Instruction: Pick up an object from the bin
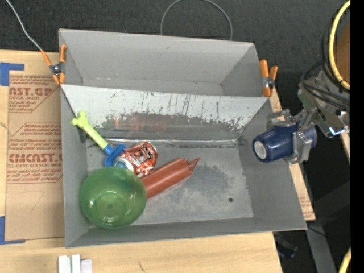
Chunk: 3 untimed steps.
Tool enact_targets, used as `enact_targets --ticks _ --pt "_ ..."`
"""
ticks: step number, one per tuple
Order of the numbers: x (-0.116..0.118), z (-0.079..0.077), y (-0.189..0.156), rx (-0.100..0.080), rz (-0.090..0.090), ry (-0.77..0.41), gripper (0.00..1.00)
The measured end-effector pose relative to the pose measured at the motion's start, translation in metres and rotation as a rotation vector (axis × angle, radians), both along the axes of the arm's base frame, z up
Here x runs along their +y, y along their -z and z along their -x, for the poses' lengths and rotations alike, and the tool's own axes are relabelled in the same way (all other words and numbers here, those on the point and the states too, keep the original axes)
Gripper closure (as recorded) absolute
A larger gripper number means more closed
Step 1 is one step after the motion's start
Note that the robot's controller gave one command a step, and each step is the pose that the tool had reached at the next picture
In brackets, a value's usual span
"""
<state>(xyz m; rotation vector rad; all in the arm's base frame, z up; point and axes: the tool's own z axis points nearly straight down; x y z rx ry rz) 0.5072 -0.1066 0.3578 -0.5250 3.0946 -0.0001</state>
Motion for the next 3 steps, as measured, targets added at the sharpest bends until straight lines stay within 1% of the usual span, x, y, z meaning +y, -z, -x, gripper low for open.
enact_targets --ticks 1,2,3 --pt "-0.002 0.005 0.207 0.0 -0.001 0.039 1.0" --pt "-0.002 0.009 0.29 0.008 -0.004 0.056 1.0" --pt "-0.005 0.009 0.205 0.009 -0.003 0.063 1.0"
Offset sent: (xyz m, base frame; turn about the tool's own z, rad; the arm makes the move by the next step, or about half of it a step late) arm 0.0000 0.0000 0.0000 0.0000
